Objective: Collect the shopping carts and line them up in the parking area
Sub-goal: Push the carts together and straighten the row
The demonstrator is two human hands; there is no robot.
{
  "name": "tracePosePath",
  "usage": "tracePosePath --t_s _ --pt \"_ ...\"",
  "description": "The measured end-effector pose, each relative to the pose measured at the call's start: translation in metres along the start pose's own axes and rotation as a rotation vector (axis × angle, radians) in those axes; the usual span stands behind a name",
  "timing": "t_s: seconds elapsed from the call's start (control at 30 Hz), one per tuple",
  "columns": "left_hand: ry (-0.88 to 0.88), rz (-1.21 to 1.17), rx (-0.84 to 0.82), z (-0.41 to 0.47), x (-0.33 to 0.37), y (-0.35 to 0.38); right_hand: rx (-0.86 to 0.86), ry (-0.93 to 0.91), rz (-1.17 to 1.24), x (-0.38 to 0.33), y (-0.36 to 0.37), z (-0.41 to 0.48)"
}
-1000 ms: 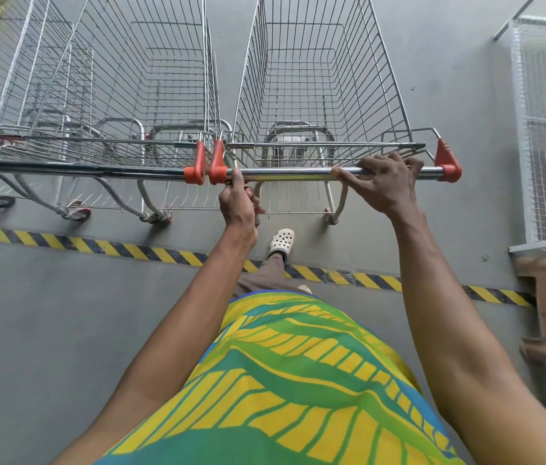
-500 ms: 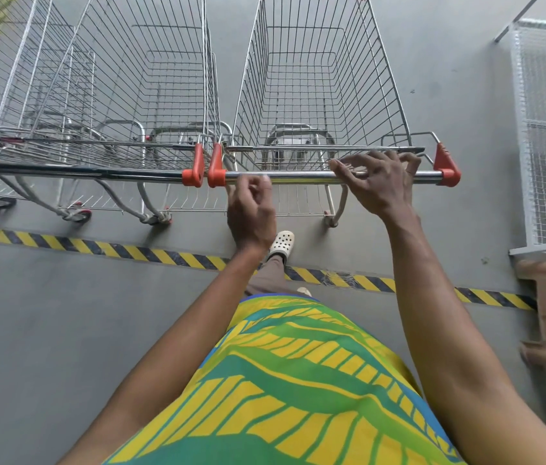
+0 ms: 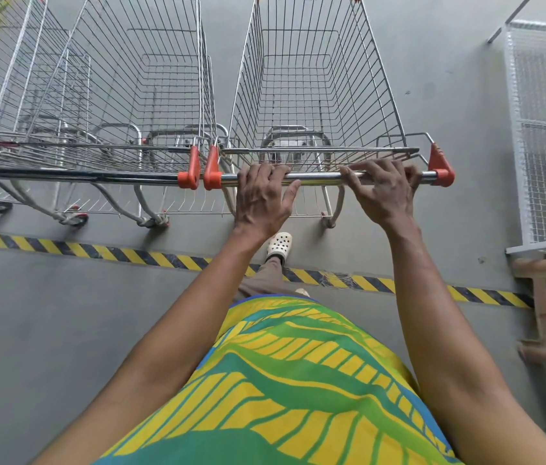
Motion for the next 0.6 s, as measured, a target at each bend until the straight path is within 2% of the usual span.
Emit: tracePosePath --t_s 0.1,0.2,0.27,0.3,0.37,0.43,0.47,0.5,0.6 --pt "-0.01 -0.05 0.027 0.001 0.0 -0.002 0.001 0.01 0.017 0.002 0.003 0.0" --pt "-0.135 -0.256 0.279 -0.009 -0.009 -0.027 0.009 -0.004 0.067 -0.002 0.002 0.001" --pt "-0.401 -0.544 0.435 -0.023 -0.028 -0.039 0.03 -0.017 0.093 -0.005 0.001 0.001" --pt "-0.626 -0.737 0.48 -0.033 -0.041 -0.039 0.043 -0.017 0.097 -0.007 0.0 0.001" --pt "-1.194 -1.105 0.512 -0.056 -0.069 -0.022 0.069 -0.009 0.113 -0.011 -0.002 -0.001" --pt "-1.681 -1.45 0.37 -0.072 -0.085 0.005 0.085 -0.007 0.121 -0.014 -0.002 -0.002" --pt "-1.822 -1.62 0.307 -0.073 -0.09 0.015 0.088 -0.009 0.121 -0.016 -0.002 -0.002" --pt "-1.885 -1.777 0.298 -0.069 -0.095 0.02 0.091 -0.014 0.12 -0.017 -0.001 -0.002" --pt "-1.816 -2.033 0.461 -0.05 -0.107 0.021 0.091 -0.031 0.115 -0.02 0.003 -0.003"
Point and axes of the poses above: each hand's wrist, its own z-axis towards the middle knuckle, its own y-axis out of the palm, x = y × z, the point moved 6 cm from there along z, towards the middle knuckle, and after that the axes turned 2 degrees about -y, right-handed, at the moved point
